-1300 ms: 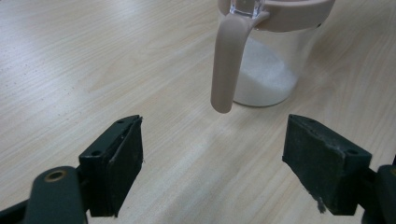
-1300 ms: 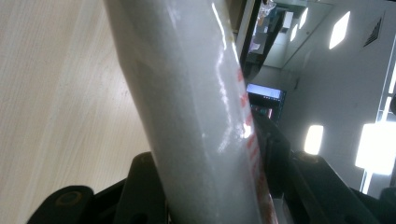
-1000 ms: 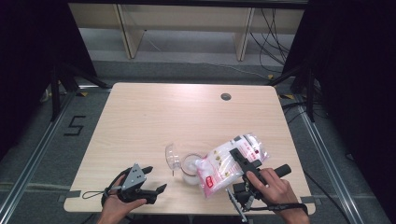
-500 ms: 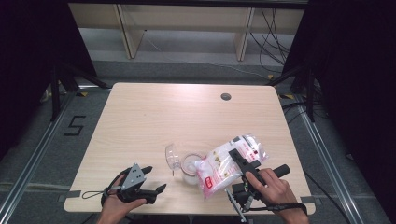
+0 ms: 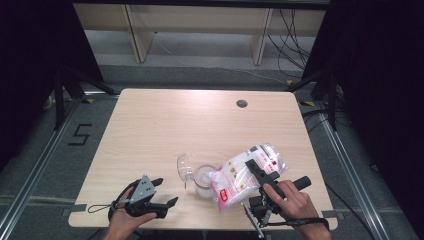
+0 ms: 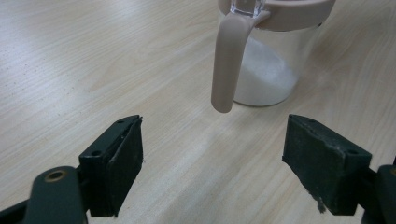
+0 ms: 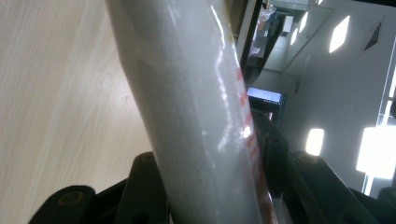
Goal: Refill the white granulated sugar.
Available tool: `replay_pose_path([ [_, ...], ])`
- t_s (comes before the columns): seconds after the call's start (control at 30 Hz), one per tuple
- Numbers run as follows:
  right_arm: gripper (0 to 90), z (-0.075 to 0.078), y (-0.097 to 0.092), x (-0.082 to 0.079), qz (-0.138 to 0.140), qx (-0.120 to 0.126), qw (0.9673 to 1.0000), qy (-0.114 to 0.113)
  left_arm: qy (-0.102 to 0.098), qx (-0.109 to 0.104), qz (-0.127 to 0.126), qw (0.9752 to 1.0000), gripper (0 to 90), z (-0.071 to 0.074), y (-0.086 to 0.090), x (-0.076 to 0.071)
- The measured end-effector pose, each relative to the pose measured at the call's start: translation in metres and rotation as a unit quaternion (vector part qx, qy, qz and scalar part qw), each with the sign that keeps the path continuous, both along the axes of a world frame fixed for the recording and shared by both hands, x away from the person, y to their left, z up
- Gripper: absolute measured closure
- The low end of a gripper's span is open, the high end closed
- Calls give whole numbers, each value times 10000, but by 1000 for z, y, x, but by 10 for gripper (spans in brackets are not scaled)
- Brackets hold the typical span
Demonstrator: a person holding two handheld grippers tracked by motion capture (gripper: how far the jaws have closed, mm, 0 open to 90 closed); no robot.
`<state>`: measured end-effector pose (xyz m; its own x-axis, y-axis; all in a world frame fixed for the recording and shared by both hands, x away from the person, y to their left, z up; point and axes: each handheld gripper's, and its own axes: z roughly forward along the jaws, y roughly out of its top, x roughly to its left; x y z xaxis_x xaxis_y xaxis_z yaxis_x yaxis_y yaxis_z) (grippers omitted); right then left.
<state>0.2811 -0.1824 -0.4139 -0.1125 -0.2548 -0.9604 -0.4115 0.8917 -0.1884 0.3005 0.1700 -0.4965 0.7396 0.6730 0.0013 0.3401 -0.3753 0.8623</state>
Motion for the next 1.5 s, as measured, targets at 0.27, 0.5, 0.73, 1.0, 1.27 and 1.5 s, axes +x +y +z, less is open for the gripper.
replay_pose_path([
  [0.27,644,2,-2,0,-62,-75,10000,11,-17,9,-26,10000,196,0,0,0],
  [0.5,648,1,-5,1,-211,-71,9997,80,65,-38,56,10000,196,0,-1,-1],
  [0.73,652,4,-7,1,-222,-155,9996,1,43,-42,17,10000,196,0,-1,-1],
  [1.0,658,2,-10,-3,-276,9,9996,60,-46,25,-40,10000,197,1,0,0],
  [1.27,662,2,-11,-6,-207,37,9998,35,50,-54,39,10000,196,0,-1,-1],
  [1.5,665,0,-11,-8,-311,260,9991,148,49,-50,28,10000,196,0,-1,-1],
])
